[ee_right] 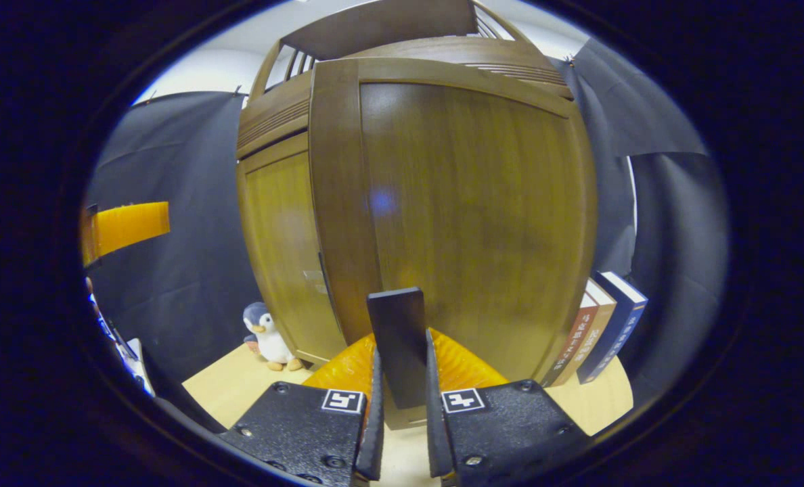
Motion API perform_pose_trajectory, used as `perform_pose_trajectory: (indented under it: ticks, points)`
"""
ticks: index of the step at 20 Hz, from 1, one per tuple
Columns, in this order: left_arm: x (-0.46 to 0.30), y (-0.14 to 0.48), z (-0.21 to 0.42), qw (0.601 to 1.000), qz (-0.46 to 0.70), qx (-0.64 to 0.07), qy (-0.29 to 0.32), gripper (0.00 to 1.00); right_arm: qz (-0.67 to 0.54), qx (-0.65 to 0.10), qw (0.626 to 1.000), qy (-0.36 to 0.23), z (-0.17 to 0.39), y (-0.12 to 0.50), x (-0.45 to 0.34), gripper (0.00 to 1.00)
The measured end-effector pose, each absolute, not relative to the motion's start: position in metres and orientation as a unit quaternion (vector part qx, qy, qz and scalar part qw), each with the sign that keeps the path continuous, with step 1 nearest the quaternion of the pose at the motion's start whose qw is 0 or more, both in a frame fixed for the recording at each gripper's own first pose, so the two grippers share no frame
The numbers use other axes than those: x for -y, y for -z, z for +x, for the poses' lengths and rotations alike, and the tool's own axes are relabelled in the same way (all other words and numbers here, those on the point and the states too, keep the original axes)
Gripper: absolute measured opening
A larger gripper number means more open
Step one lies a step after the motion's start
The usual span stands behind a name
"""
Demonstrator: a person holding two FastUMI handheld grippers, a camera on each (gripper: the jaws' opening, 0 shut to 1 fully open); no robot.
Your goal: Open the right door of the double-door shoe cabinet with the right hand, and open the left door with the left hand.
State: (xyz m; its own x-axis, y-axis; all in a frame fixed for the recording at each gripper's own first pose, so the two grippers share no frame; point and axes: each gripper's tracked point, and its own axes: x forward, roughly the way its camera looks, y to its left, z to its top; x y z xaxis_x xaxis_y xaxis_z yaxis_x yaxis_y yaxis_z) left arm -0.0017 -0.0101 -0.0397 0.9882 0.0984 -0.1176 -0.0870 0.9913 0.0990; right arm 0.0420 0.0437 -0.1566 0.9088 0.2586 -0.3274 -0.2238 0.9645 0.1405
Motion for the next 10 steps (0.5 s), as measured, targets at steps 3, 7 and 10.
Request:
perform_pose_trajectory:
  ticks: [3, 7, 10]
  points:
    - [0.016, 0.044, 0.003, 0.997, 0.043, -0.064, -0.028, 0.95, 0.055, -0.174, 0.977, -0.108, 0.032, 0.157, -0.036, 0.29]
    - [0.032, 0.053, 0.009, 0.997, 0.031, -0.073, 0.002, 0.95, 0.061, -0.177, 0.978, -0.087, 0.015, 0.155, -0.027, 0.29]
    - [0.042, 0.055, 0.016, 0.997, 0.026, -0.076, 0.018, 0.95, 0.069, -0.178, 0.979, -0.074, 0.005, 0.153, -0.017, 0.29]
